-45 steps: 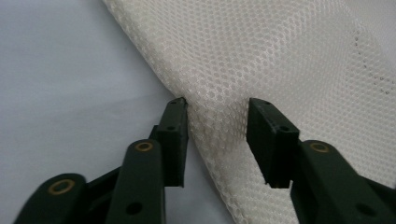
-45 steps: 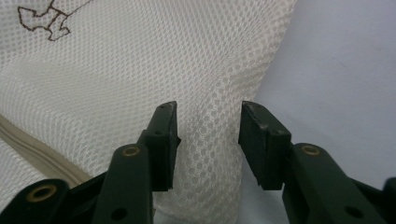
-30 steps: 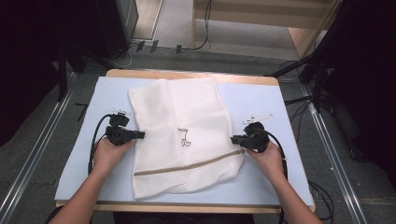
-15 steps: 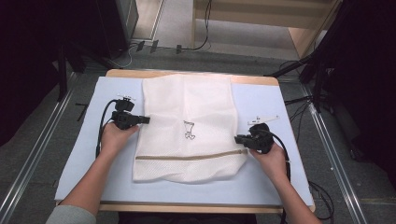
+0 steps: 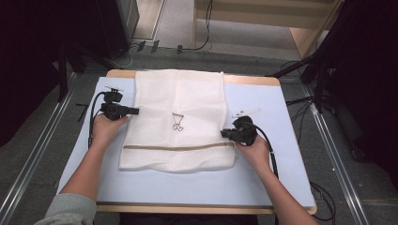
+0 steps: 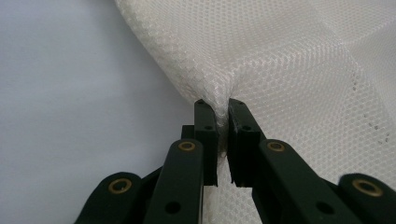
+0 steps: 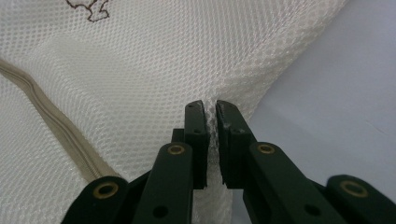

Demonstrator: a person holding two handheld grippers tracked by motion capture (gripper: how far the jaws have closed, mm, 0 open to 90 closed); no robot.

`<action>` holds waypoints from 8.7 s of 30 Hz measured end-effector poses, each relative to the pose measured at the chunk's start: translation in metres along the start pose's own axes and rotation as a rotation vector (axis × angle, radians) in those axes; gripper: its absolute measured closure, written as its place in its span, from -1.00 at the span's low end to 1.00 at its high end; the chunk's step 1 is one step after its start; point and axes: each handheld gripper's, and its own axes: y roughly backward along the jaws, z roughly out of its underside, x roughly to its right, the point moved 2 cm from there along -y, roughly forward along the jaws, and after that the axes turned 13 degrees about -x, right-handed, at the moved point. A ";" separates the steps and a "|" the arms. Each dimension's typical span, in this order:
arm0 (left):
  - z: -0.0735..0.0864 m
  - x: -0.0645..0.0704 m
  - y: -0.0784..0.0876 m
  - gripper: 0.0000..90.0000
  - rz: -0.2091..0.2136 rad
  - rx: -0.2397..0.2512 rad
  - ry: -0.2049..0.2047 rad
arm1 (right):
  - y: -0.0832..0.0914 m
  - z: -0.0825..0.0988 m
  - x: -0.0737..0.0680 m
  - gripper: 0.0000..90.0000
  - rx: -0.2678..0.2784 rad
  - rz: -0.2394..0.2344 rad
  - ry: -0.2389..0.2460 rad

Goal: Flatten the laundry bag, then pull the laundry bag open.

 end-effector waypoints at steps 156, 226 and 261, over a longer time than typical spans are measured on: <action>0.028 0.248 -0.100 0.84 0.248 -0.183 -0.507 | -0.004 0.044 -0.019 1.00 0.079 0.024 0.103; 0.016 0.224 -0.109 0.98 0.371 -0.266 -0.377 | -0.005 0.050 -0.019 1.00 0.114 0.023 0.123; 0.023 0.192 -0.084 0.98 0.359 -0.278 -0.351 | -0.005 0.050 -0.019 1.00 0.115 0.017 0.117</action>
